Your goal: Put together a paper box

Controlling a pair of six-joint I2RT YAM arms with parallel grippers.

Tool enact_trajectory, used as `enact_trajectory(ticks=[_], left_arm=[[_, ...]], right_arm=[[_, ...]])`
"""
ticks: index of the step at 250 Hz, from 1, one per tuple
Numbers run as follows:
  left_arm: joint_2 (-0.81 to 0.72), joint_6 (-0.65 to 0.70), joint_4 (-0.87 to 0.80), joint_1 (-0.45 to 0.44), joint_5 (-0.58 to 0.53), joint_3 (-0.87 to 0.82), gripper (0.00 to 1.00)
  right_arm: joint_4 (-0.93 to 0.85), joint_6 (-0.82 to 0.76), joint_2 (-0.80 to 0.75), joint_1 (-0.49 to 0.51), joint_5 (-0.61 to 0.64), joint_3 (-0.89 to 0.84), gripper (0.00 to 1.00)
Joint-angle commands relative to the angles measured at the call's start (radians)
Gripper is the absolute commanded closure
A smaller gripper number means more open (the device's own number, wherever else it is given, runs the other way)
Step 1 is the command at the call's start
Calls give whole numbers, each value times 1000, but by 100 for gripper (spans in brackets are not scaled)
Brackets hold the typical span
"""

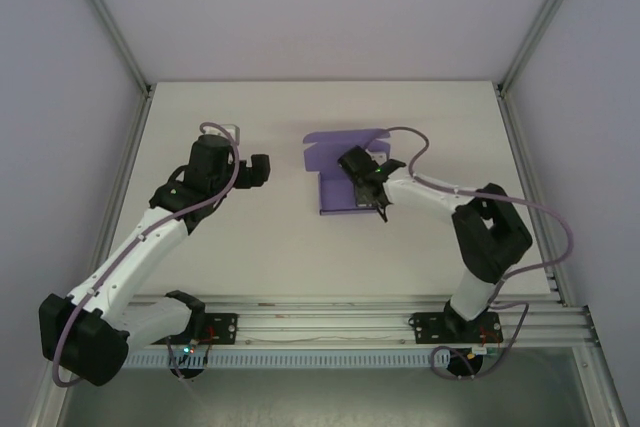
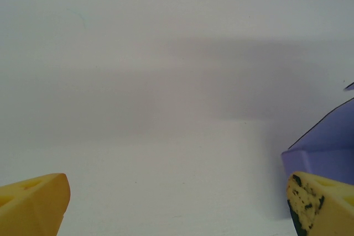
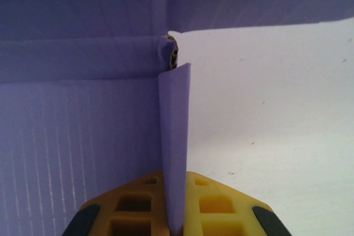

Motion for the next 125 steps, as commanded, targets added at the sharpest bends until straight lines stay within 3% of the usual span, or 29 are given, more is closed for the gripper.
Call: enact_trajectory(ticks=[1,125], left_arm=[[4,4,19,0,-3,-13,0],[44,15,46,0,10,-22,0]], right_arm=[[-26,24,15,6,28,39,95],[5,-10,-27,6,-39,3,53]])
